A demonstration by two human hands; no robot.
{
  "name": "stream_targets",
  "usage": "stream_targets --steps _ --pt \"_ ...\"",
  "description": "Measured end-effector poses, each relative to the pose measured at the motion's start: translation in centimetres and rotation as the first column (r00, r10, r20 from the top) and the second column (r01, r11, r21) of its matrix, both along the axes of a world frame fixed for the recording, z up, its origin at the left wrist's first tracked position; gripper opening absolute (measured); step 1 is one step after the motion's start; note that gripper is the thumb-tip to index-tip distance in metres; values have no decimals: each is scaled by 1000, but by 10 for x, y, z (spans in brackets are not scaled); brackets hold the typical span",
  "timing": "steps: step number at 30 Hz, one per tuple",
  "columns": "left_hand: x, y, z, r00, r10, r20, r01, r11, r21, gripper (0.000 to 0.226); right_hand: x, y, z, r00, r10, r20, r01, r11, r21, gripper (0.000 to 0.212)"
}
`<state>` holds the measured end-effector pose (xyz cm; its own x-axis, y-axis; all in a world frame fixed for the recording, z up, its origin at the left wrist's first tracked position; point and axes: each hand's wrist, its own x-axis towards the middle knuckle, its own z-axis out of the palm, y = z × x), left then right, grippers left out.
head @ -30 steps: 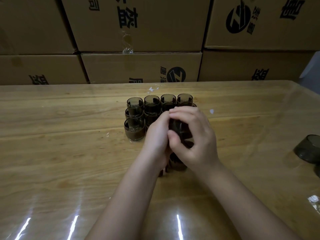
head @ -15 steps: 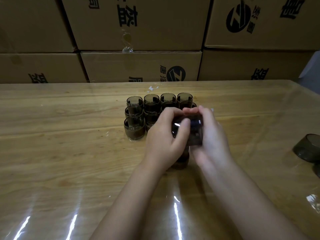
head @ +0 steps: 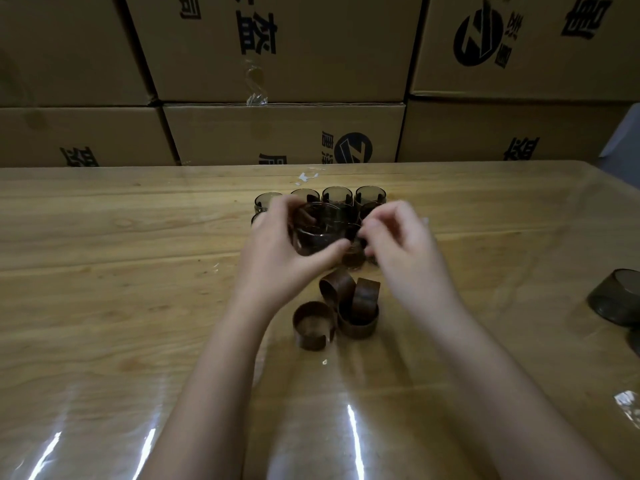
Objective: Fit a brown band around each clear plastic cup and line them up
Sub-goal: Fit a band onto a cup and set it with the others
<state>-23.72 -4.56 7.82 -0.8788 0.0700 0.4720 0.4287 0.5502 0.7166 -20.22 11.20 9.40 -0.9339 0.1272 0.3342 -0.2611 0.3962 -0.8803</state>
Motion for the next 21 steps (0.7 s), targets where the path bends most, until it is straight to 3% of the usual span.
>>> stream_targets --steps 2,4,7,9,13,18,21 --pt "-3 -5 0 995 69 66 -78 986 144 70 3 -6 -2 978 132 163 -165 964 209 11" --pt "-5 -11 2 989 57 136 -96 951 294 69 9 -15 -9 904 222 366 -366 843 393 14" --pt "-7 -19 6 962 -143 231 -6 840 543 65 19 -33 -24 809 218 545 -559 568 604 35" --pt "-7 -23 7 914 -322 245 100 766 635 55 22 -40 -31 807 199 556 -576 470 668 37" --pt "-6 -21 3 866 -448 222 214 732 647 43 16 -36 -32 801 209 561 -574 534 621 17" --pt "-12 -15 -5 890 -363 277 68 705 706 49 9 -13 -19 805 273 527 -512 768 384 12" --pt "-12 -9 -5 906 -298 301 7 722 692 52 4 9 -3 809 260 528 -462 836 296 18"
